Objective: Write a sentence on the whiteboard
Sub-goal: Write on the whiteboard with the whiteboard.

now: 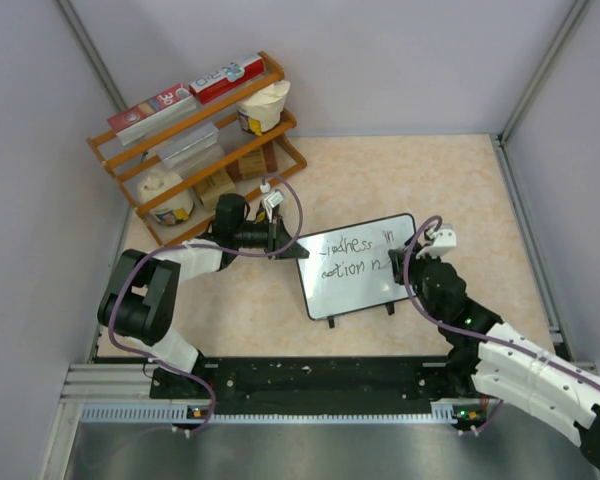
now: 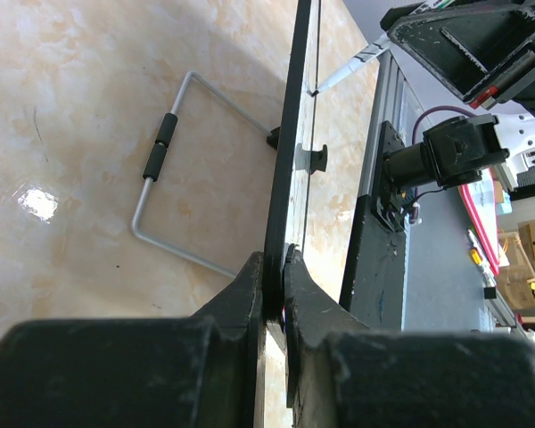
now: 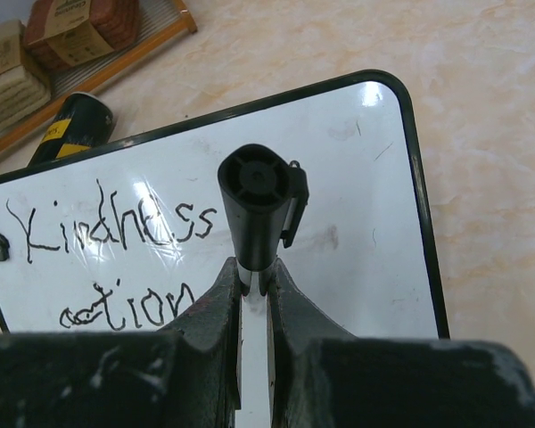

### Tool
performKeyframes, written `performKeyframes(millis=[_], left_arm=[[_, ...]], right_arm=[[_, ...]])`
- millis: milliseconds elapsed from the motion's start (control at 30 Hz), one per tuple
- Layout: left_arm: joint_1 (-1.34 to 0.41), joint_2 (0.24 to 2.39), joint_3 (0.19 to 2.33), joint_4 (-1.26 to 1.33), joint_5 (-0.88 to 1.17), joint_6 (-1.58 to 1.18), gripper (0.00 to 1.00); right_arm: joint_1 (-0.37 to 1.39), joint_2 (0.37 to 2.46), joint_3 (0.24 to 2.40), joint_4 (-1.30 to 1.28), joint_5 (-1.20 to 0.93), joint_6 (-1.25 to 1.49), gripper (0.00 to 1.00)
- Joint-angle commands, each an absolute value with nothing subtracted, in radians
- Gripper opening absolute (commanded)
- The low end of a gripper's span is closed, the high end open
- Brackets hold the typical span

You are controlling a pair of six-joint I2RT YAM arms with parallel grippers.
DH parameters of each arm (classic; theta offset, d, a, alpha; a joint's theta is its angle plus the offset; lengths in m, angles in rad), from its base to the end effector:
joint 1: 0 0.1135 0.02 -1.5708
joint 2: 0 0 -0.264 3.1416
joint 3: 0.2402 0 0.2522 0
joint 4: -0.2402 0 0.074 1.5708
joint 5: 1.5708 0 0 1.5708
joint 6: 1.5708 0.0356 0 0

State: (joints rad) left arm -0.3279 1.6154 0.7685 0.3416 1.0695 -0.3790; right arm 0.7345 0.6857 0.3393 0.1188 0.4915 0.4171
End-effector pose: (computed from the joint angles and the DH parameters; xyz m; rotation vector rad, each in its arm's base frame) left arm 0.2916 -0.1322 0.1893 0.6503 2.0269 -1.5269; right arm 0.1368 0.1009 0.2302 0.0681 1.7863 0.3899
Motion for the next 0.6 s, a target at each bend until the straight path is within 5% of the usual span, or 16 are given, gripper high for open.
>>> performKeyframes(millis=[0, 567], left_arm=[[-0.339, 1.644, 0.741, 0.276, 0.968, -0.242, 0.0], [-0.339, 1.643, 0.739, 0.276, 0.968, -0.242, 0.0]], right_arm=[[0.719, 0.669, 0.321, 0.086, 0.476, 0.425, 0.0], [0.716, 0.66, 0.397, 0.156, 0.525, 0.402, 0.0]])
